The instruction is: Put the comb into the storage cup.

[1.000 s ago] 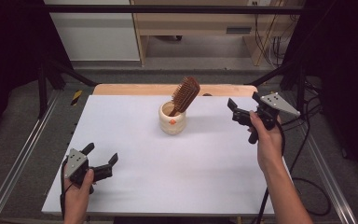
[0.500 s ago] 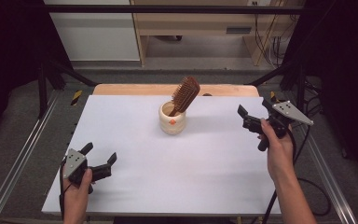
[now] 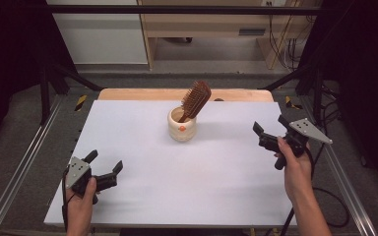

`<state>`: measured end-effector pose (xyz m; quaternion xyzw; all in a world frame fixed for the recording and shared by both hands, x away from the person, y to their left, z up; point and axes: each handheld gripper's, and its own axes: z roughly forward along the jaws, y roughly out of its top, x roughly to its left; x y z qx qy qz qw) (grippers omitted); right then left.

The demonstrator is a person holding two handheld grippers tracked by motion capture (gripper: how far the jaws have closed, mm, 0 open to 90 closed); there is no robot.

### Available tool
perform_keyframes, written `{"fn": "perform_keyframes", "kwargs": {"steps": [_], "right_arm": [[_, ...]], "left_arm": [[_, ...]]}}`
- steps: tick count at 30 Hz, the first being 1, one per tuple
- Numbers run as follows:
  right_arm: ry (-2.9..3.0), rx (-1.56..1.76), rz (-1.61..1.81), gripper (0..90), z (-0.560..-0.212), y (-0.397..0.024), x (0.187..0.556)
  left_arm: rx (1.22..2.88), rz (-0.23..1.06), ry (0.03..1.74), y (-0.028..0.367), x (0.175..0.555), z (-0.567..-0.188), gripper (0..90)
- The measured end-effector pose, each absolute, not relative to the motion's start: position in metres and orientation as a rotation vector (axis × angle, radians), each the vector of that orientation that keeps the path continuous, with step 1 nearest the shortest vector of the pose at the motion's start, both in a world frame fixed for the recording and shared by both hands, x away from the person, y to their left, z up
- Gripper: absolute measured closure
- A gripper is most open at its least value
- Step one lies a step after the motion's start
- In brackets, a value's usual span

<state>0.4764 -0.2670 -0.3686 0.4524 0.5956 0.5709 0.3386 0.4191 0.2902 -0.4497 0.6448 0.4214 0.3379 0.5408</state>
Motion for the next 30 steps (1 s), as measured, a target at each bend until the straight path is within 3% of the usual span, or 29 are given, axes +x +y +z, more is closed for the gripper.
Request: {"fn": "perform_keyframes", "kwargs": {"steps": [30], "right_arm": [[1.575,1.211,1.465,4.6,-0.418,-0.295,0.441]], "left_arm": [[1.54,0.794,1.003,0.292,0.417,-0.45,1.4]]}}
